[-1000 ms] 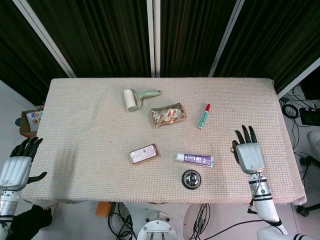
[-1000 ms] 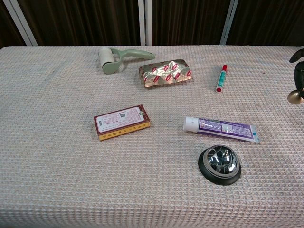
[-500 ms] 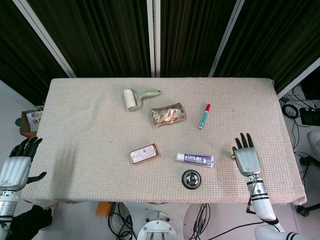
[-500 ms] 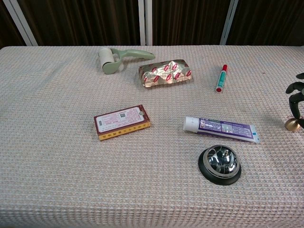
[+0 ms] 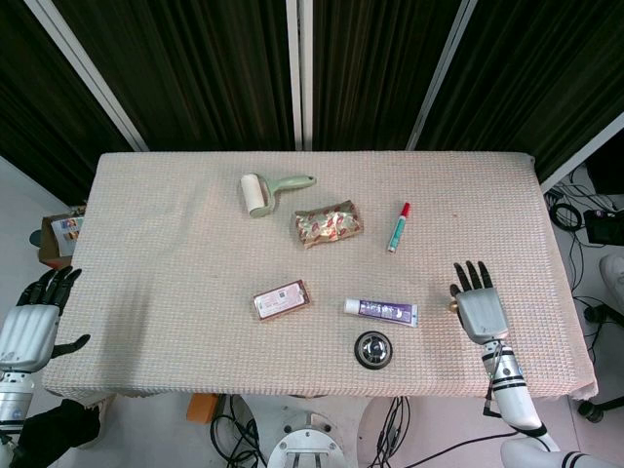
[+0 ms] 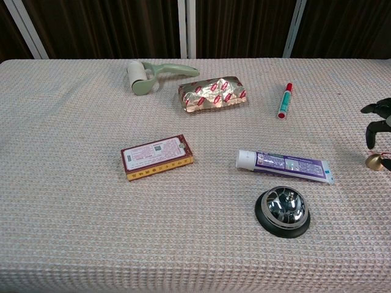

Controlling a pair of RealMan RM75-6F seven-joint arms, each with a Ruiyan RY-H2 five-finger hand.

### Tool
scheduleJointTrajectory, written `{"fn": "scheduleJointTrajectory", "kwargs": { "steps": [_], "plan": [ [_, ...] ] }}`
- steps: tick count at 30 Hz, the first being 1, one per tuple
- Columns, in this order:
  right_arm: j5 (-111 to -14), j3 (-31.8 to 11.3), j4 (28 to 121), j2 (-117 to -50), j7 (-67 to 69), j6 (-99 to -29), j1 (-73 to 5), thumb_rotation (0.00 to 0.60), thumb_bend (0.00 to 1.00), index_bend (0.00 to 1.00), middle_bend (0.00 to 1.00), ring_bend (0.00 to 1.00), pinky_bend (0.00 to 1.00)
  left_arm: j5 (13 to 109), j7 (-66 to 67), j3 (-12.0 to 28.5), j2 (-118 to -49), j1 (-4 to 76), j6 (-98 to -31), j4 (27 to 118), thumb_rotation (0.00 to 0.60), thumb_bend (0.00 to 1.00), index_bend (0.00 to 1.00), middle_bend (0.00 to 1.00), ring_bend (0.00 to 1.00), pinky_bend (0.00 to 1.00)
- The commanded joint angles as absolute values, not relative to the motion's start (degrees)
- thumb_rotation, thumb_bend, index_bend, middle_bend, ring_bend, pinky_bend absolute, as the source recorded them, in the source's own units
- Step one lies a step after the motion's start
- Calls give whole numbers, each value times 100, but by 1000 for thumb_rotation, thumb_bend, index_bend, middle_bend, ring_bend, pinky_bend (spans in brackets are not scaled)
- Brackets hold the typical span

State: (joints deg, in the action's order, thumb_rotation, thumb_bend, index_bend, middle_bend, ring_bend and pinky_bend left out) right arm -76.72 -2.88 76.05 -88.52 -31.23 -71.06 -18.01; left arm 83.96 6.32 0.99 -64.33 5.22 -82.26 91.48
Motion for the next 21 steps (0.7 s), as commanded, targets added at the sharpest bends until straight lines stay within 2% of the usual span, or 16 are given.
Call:
{"fn": "scheduleJointTrajectory", "kwargs": {
  "steps": [1,3,7,13,16,21],
  "plan": [
    [-7700,-287,7695,-8776,-3063,-7123,-1789,600,198,33,39,0,0,8401,638,97,-6435,518,-8234,9153,600,113,84,74,61,171],
    [-7729,-282,7784,-8705,-3008,-7151,-1773,600,189,1,32,0,0,8405,645,97,-6437,514,-8244,9158,600,113,84,74,61,171],
    [-7808,-220,8273,-8346,-2787,-7279,-1649,600,177,0,5,0,0,8419,656,96,-6429,496,-8285,9179,600,113,84,75,61,171],
    [-8392,192,9245,-7226,-2115,-7909,-1162,600,127,0,0,0,0,8428,664,109,-6370,453,-8378,9253,600,113,84,75,61,171],
    [-8649,388,9312,-6827,-1735,-8358,-833,600,85,0,0,0,0,8443,668,119,-6335,425,-8446,9294,600,113,84,75,61,171],
    [-8915,323,9085,-6746,-1431,-9120,-460,600,84,0,0,0,0,8422,704,132,-6305,419,-8452,9347,600,113,84,74,61,171]
  ]
}}
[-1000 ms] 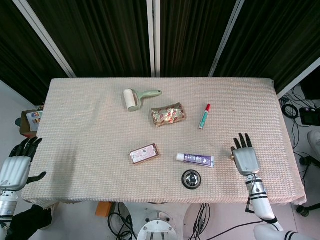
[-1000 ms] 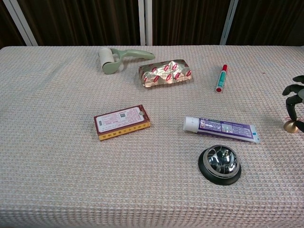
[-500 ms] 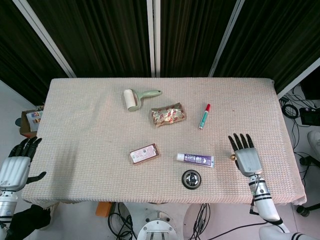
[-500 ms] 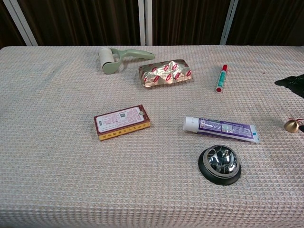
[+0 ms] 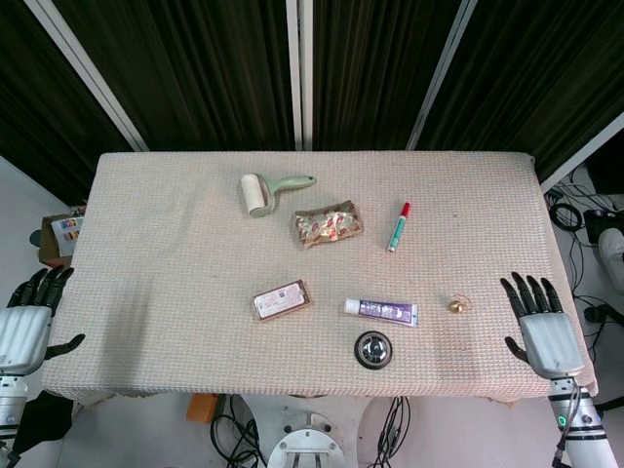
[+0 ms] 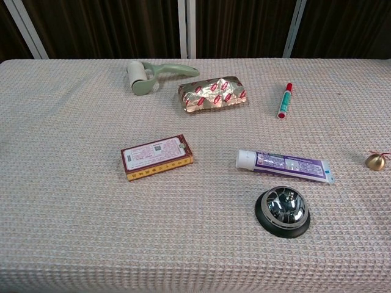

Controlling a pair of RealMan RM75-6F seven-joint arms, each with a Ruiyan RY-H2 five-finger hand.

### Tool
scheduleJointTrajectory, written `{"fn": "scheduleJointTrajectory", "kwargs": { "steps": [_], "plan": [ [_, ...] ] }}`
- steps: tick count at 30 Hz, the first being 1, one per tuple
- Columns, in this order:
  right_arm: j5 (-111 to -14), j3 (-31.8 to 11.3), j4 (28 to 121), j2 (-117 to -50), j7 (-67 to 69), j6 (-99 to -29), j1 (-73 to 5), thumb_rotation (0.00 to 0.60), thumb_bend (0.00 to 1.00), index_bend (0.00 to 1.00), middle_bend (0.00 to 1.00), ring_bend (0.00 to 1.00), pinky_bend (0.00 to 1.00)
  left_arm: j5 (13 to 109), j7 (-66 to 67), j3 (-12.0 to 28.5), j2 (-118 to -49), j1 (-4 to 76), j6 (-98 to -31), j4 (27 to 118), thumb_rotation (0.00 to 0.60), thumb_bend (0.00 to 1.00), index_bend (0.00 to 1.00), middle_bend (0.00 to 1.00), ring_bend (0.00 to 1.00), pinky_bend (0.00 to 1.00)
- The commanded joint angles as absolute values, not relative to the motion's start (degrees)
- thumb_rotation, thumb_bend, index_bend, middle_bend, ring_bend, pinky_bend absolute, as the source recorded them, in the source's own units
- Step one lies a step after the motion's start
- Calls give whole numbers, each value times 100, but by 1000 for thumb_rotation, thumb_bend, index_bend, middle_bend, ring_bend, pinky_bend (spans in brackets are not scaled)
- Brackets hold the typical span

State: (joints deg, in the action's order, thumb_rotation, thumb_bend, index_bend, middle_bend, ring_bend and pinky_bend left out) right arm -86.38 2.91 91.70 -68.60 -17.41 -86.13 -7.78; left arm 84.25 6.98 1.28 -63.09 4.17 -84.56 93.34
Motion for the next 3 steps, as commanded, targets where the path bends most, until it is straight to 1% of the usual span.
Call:
{"fn": "scheduleJointTrajectory", "kwargs": {
  "steps": [1,3],
  "plan": [
    [-8922,288,9025,-6752,-1368,-9173,-439,600,85,0,0,0,0,8426,708,132,-6305,420,-8451,9353,600,113,84,75,61,171],
    [-8878,200,8920,-6753,-1279,-9206,-421,600,89,0,0,0,0,8435,722,130,-6304,417,-8457,9353,600,113,84,75,61,171]
  ]
}}
